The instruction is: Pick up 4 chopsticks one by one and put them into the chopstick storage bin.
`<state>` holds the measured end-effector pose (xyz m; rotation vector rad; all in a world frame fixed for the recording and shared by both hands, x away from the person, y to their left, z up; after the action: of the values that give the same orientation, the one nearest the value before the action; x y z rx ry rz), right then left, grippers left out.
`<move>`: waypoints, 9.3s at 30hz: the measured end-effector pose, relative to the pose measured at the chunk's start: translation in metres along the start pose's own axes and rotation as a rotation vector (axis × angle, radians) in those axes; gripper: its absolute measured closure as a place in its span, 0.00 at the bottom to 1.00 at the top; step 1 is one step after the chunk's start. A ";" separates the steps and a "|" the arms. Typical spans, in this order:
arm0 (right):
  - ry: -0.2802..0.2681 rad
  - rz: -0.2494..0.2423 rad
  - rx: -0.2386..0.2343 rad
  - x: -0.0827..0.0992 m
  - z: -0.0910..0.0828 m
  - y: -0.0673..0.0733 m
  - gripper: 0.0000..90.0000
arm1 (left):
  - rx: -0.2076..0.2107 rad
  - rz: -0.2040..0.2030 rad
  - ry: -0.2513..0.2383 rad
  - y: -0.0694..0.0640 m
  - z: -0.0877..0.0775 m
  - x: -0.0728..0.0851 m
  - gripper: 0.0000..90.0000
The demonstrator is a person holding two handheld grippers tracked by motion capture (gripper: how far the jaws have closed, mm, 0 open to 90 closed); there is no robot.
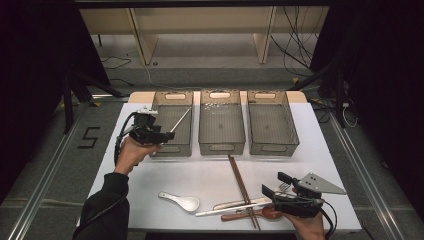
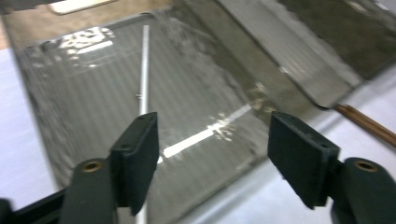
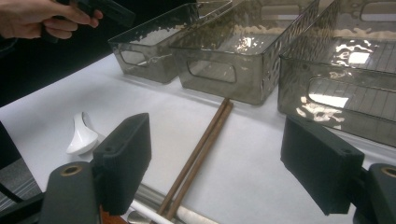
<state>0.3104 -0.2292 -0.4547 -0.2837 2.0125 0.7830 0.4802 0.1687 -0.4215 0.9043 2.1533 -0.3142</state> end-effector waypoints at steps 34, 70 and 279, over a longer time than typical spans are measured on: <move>-0.004 -0.001 0.003 -0.001 -0.002 0.000 0.28 | 0.269 0.270 0.102 -0.144 0.017 0.013 0.23; 0.006 -0.004 0.002 0.000 -0.001 0.000 0.28 | 0.450 0.506 0.205 -0.225 0.036 0.039 0.54; 0.003 0.015 -0.002 0.000 -0.001 -0.002 0.28 | -0.086 0.036 0.053 0.054 0.020 -0.019 0.93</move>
<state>0.3101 -0.2311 -0.4552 -0.2719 2.0185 0.7946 0.5377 0.1886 -0.4179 0.9105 2.1792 -0.1807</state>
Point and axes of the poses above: each handheld gripper's, and its own axes: z roughly forward along the jaws, x roughly out of its underside, y roughly to its left, the point moved 4 cm from there along z, roughly forward along the jaws, and after that the axes turned 15 degrees about z, right-handed, at the moved point
